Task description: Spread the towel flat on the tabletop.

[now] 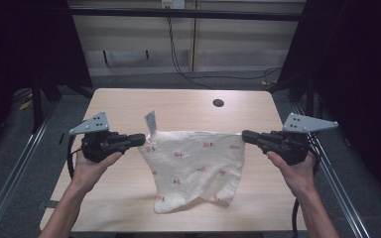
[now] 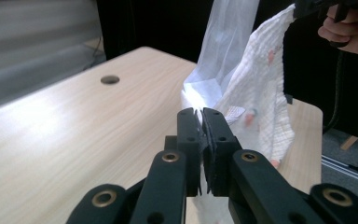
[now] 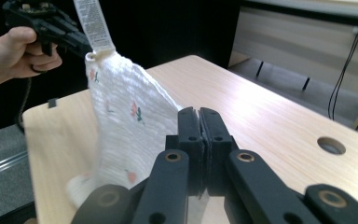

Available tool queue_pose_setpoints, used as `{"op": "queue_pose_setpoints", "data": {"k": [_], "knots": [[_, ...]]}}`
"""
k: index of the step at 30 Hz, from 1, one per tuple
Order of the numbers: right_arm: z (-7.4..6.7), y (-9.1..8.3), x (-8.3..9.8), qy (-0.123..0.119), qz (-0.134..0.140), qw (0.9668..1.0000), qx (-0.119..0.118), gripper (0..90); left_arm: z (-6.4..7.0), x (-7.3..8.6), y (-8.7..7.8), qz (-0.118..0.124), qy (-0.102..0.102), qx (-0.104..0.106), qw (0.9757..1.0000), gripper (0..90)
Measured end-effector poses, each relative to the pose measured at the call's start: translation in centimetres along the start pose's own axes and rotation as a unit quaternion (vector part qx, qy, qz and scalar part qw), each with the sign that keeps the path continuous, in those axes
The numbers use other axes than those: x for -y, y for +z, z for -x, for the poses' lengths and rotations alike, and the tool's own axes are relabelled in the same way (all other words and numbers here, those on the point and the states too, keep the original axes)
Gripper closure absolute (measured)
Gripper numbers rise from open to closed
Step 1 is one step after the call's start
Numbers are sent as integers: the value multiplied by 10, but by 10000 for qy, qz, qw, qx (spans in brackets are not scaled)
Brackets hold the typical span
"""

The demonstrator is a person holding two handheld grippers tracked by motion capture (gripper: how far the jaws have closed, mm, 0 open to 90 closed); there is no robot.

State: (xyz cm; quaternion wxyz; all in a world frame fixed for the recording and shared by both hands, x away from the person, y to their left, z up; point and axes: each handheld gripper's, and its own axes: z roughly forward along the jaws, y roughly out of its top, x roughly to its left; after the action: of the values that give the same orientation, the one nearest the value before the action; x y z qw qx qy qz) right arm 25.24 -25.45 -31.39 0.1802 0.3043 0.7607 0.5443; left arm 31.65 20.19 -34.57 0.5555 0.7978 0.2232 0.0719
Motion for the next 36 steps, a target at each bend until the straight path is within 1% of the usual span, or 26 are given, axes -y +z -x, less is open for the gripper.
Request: {"op": "queue_pose_setpoints", "data": {"k": [1,2,3,4,5,6,9,10,11,12,13,15,16,18,20,21,24,25,26,27,29,31,32,34,35,36], "knots": [[6,4,2,63,-43,10000,-3,884,-3,1,4,-38,-20,-39,10000,866],[15,12,5,97,-140,9998,107,884,-6,1,7,-46,-54,-31,10000,866],[19,16,7,169,-106,9998,82,884,-10,1,13,-98,-123,-50,9999,866],[19,16,7,169,-106,9998,82,884,-10,1,13,-98,-123,-50,9999,865],[22,19,8,224,-92,9997,79,884,-13,2,18,-142,-147,-38,9998,865],[28,27,10,290,-138,9994,110,884,-15,3,20,-153,-179,-71,9997,864],[34,40,15,321,-343,9988,163,884,-25,5,24,-180,-251,-175,9994,864],[38,46,17,301,-478,9981,231,884,-28,6,25,-199,-258,-195,9993,865],[41,49,18,339,-481,9980,211,884,-36,7,27,-181,-336,-251,9990,865],[41,49,18,339,-481,9980,211,884,-36,7,27,-181,-336,-251,9990,864],[44,51,20,380,-486,9979,215,884,-41,9,28,-187,-407,-244,9987,864],[50,58,25,455,-517,9974,192,884,-46,11,32,-177,-451,-284,9984,864],[50,58,25,455,-517,9974,192,884,-47,13,34,-158,-481,-275,9983,864],[53,61,29,455,-587,9969,253,884,-52,15,40,-179,-551,-293,9979,864],[56,63,31,468,-600,9967,276,883,-55,15,45,-181,-512,-333,9980,864],[61,65,33,509,-572,9967,287,883,-60,13,50,-153,-598,-308,9976,864],[68,68,35,595,-580,9961,292,883,-65,11,56,-245,-627,-283,9973,864],[70,70,37,599,-605,9960,282,883,-65,11,58,-313,-593,-308,9973,864],[70,70,37,599,-605,9960,282,883,-65,11,58,-313,-593,-308,9973,864],[74,75,40,636,-645,9955,295,883,-66,13,60,-390,-589,-328,9970,864],[76,78,41,651,-654,9953,290,883,-68,16,61,-437,-588,-346,9967,863],[81,85,42,671,-626,9953,321,882,-70,22,60,-438,-683,-362,9960,862],[83,88,43,722,-579,9953,286,882,-72,26,58,-430,-748,-346,9957,862],[84,96,46,699,-643,9950,295,882,-75,31,57,-508,-761,-409,9950,863],[86,103,48,678,-702,9949,250,882,-79,34,58,-502,-815,-428,9945,863],[86,103,48,678,-702,9949,250,882,-79,34,58,-502,-815,-428,9945,863]]}}
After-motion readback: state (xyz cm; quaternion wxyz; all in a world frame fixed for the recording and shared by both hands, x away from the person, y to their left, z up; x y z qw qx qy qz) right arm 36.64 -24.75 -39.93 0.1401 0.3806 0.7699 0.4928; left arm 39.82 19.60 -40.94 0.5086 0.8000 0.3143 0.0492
